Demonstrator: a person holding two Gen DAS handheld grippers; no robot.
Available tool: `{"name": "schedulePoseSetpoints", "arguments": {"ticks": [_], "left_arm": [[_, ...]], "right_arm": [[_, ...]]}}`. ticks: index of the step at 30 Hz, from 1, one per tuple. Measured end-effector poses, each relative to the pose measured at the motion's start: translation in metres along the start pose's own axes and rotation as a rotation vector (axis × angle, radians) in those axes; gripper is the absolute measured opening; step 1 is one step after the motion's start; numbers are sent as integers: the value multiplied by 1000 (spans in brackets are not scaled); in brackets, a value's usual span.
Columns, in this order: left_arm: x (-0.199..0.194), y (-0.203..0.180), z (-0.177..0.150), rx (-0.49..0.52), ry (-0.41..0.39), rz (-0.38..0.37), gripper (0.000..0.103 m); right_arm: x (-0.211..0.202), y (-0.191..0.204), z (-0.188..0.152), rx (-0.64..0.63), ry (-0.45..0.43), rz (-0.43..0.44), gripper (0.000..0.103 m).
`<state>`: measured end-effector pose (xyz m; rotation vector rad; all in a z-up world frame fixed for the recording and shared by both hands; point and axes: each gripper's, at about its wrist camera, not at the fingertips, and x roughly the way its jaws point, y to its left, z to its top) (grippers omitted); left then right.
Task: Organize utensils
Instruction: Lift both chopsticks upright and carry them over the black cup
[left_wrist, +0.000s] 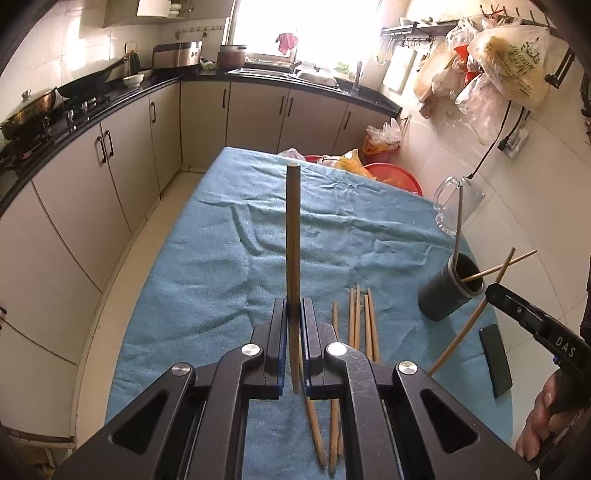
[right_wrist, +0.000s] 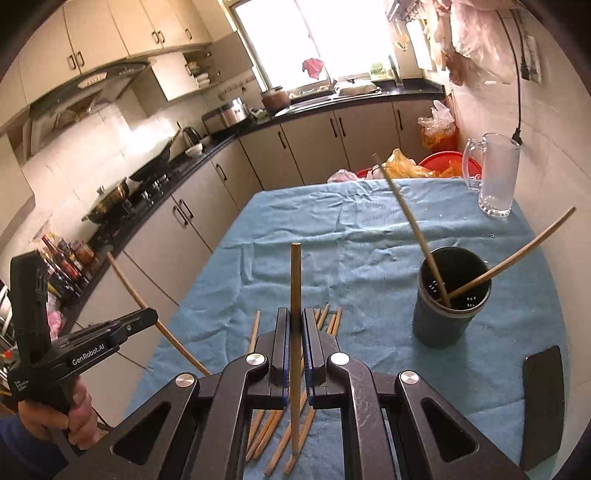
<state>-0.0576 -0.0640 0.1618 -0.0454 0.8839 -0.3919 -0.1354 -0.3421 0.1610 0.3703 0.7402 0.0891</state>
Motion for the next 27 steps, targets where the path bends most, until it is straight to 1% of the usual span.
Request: {"name": "schedulePoseSetpoints", "arguments": {"ticks": [4,11,19,27], "left_arm": [[-8,-4,3,5,-20,7,6],[-22,-17,13,18,-55,0,6],[-38,-44,27,64,-87,-47,6],[-42,-81,40,121,-103,-112,6]], "right_arm": [[-13,-7,2,14,-36,3,6],[-45,-22,19,58,-107,23,6],[-98,-49,30,148,-200,14,7],[-144,-82,31,237,-278,-33,6]]}}
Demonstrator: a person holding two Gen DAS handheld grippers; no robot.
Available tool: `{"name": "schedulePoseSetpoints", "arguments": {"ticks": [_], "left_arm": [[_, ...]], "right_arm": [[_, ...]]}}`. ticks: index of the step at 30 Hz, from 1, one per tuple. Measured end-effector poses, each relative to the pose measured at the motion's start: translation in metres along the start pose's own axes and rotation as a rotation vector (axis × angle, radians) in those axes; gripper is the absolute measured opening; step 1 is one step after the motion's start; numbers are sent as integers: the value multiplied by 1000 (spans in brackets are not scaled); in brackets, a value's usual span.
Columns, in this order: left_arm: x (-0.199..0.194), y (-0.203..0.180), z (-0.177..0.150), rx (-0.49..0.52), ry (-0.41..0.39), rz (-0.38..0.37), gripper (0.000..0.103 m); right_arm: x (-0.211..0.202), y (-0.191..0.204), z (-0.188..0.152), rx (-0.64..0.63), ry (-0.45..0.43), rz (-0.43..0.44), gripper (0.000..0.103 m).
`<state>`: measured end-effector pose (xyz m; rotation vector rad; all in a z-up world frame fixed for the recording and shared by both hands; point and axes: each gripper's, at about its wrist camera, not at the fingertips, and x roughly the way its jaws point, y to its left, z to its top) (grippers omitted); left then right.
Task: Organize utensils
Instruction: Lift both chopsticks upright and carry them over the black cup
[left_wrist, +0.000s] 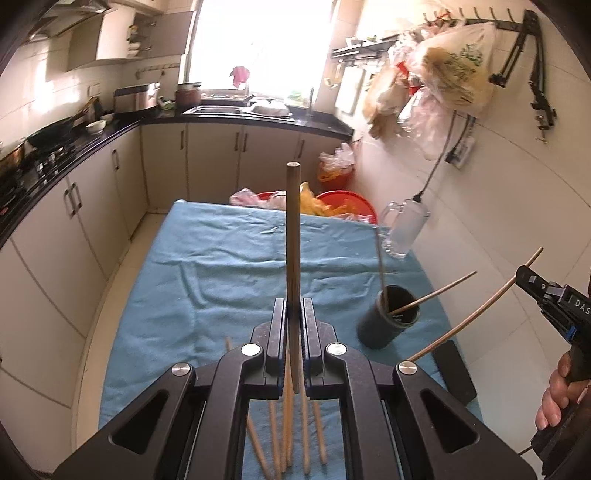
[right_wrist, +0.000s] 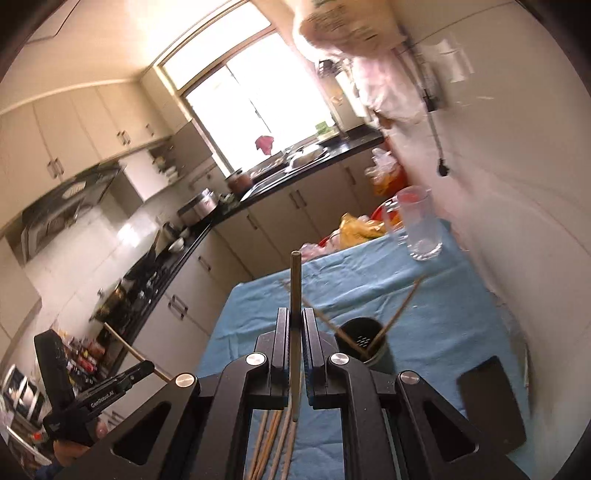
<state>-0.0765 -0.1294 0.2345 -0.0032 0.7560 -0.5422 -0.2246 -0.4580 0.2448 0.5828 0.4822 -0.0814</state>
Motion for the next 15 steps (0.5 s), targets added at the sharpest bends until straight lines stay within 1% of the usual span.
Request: {"name": "schedulePoseSetpoints", "arguments": {"ticks": [10,15], "left_arm": [[10,-43,22,64,-4,-85,6],[14,-65,37,98,-16,-120,6]], "right_arm": [[-39,-42,12,85,-70,-68,6],[-49,-55,19,108,-94,-90,7]]}}
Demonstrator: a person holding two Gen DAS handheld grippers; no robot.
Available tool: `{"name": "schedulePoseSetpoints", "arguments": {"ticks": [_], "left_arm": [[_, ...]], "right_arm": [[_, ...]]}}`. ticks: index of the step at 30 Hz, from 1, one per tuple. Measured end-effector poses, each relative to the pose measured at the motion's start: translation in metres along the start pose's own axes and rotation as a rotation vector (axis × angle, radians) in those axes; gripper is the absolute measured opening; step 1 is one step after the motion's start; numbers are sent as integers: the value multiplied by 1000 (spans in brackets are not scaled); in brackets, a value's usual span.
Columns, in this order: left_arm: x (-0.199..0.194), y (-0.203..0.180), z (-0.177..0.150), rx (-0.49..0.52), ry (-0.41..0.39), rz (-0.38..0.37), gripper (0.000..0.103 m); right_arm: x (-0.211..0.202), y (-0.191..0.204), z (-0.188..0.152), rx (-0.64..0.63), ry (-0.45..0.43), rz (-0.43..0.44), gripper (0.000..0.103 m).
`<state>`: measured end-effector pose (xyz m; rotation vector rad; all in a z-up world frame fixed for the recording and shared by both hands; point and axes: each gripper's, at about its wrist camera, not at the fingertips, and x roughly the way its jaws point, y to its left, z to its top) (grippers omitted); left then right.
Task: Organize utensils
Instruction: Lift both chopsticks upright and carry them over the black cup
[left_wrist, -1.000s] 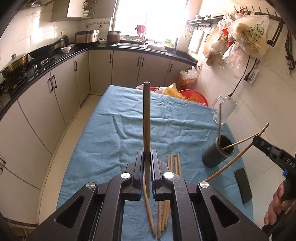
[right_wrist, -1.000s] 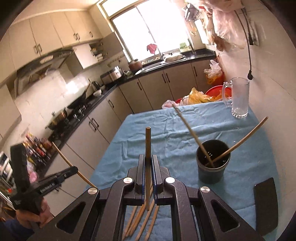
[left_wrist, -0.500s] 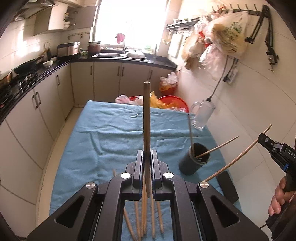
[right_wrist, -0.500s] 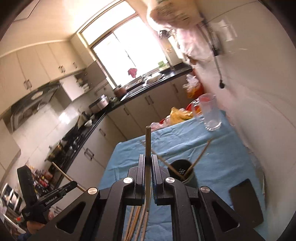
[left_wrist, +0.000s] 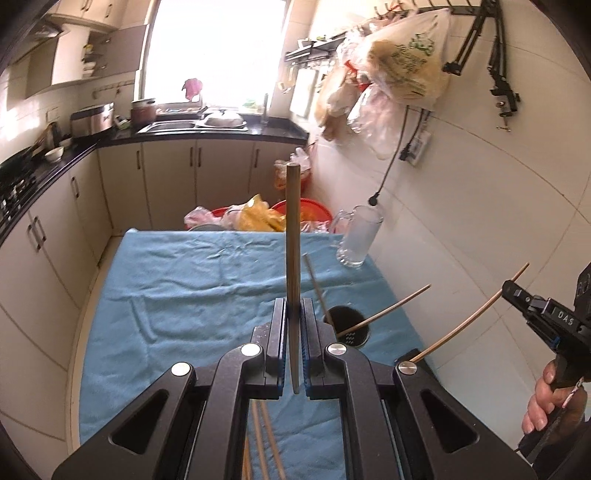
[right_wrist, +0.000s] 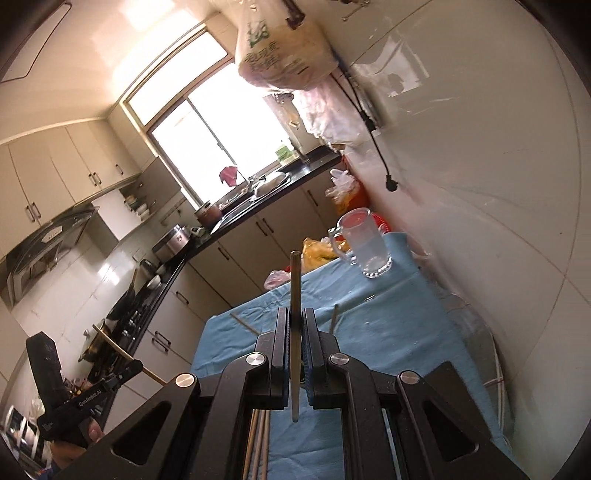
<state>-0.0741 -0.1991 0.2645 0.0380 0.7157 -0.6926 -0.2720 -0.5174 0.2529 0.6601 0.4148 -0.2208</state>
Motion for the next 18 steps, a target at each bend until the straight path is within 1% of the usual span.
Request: {"name": "schedulePoseSetpoints", "arguments": {"ticks": [4,8,12,18], "left_arm": [[5,-13,11,16,-7,-26,6],[13,-26,23,39,-17,-36,6],[24,-32,35,31,-18,-54,6],[48,-40,45,22,-10,-51,6]], "right_arm": [[-2,-5,8,10,-13,-4,7],[5,-5,16,13,-20,3,7],[12,-4,28,-3,-39,8,6],[32,1,38,-30,-47,-3,7]]}}
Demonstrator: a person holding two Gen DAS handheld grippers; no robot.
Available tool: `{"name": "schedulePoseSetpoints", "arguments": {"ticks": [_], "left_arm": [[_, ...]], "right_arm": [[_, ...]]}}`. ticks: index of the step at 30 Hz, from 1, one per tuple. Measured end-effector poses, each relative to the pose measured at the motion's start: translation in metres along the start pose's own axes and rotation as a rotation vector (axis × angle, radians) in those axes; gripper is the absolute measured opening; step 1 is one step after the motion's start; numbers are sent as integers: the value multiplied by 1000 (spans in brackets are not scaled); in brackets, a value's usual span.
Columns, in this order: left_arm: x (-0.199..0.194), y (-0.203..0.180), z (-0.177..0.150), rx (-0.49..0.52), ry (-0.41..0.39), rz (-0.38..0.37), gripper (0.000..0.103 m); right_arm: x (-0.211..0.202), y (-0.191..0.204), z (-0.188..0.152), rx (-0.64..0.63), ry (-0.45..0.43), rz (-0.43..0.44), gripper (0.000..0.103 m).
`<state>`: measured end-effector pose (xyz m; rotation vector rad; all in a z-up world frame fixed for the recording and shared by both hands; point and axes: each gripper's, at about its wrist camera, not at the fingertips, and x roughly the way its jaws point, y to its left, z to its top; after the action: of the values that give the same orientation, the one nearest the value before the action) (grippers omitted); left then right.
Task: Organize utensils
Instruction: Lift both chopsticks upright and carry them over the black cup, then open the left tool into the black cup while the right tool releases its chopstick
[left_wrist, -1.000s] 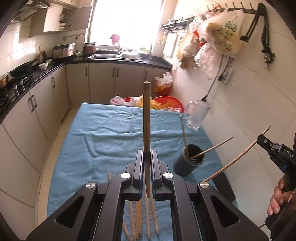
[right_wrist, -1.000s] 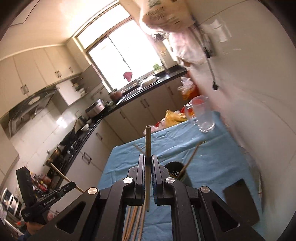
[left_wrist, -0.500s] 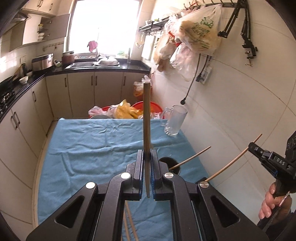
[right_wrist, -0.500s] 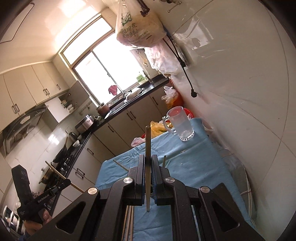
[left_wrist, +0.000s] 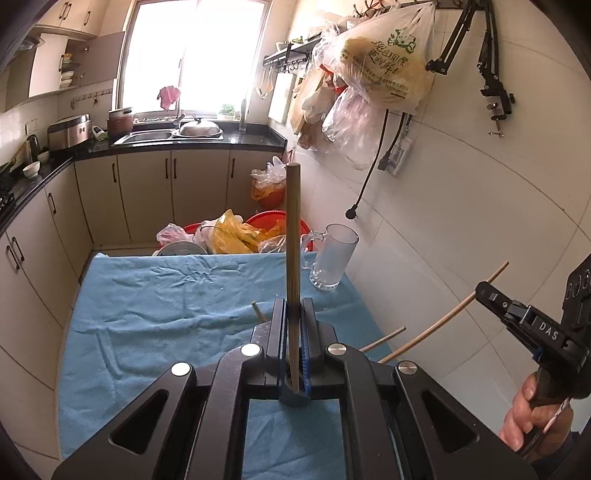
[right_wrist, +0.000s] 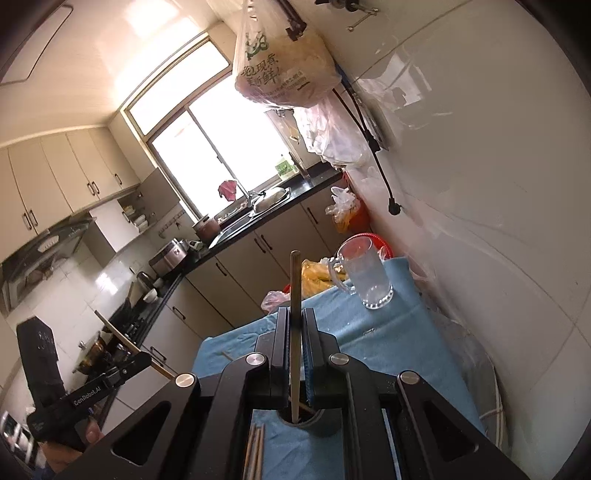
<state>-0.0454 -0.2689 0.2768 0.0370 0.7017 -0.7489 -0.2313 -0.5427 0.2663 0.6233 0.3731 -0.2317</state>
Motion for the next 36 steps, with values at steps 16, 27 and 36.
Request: {"name": "schedulePoseSetpoints", "arguments": {"ticks": [16,27,36], "left_arm": [[57,-4,-12,-6,84,23,6],[88,3,-26,-7,157,54,6],[99,7,-28,-10,175,81,7]], "right_arm": [[51,13,-14,-114,66,-27,6],[90,14,-36,-164,160,-53,7],[116,8,-43,-148,232,-91,8]]}}
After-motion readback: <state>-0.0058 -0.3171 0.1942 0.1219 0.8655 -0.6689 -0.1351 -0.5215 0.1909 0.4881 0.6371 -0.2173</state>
